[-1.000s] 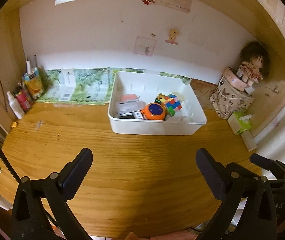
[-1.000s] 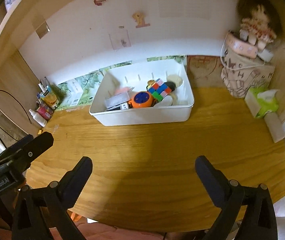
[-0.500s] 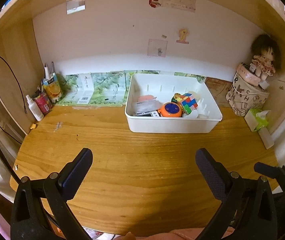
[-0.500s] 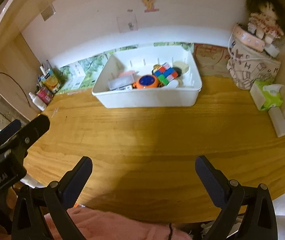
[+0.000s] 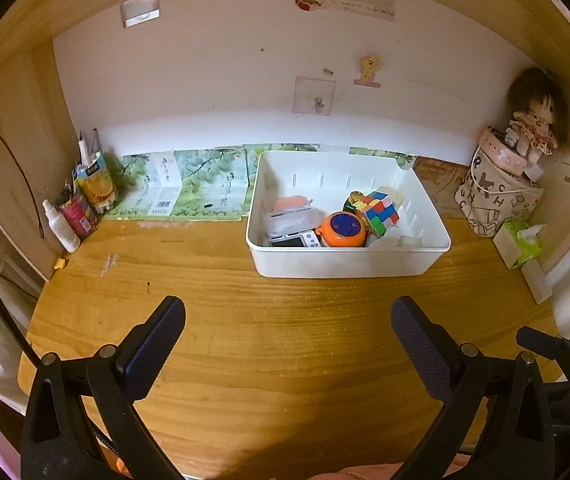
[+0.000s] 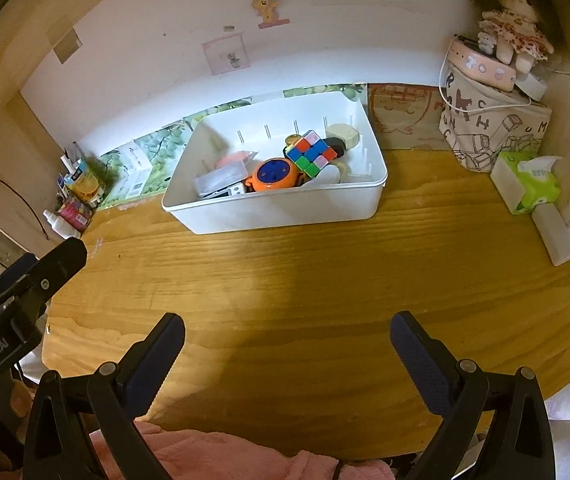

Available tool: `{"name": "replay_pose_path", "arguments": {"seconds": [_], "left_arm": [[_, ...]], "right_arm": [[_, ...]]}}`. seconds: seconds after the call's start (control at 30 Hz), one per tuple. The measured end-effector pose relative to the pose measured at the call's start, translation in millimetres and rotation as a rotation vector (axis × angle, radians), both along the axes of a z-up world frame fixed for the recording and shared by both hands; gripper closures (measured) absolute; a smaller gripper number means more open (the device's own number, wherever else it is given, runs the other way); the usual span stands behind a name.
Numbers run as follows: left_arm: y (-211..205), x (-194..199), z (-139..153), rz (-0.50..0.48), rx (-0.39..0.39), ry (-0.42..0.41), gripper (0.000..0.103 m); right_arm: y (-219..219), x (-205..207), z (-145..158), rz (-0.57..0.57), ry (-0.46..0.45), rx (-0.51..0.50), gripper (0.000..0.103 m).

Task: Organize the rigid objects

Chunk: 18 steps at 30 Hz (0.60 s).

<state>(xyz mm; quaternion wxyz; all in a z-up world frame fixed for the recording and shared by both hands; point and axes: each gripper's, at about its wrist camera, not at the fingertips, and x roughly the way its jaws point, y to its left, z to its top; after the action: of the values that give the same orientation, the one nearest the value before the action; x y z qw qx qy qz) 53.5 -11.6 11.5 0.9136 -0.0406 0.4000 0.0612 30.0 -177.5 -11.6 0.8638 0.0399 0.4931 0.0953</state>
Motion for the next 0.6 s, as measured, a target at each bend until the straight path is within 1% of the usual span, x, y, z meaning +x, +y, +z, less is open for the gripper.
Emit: {"name": "replay_pose_path", "arguments": {"seconds": [0.3, 0.6], "left_arm": [[4, 3, -10, -0.011, -0.049, 0.059, 0.001], [0, 5, -10, -0.034, -0.035, 0.064, 0.001]], "right_arm": [[10, 0, -6, 0.040, 0.038, -0.031, 0.000], [12, 0, -6, 0.044, 0.040, -0.038, 0.000]]}}
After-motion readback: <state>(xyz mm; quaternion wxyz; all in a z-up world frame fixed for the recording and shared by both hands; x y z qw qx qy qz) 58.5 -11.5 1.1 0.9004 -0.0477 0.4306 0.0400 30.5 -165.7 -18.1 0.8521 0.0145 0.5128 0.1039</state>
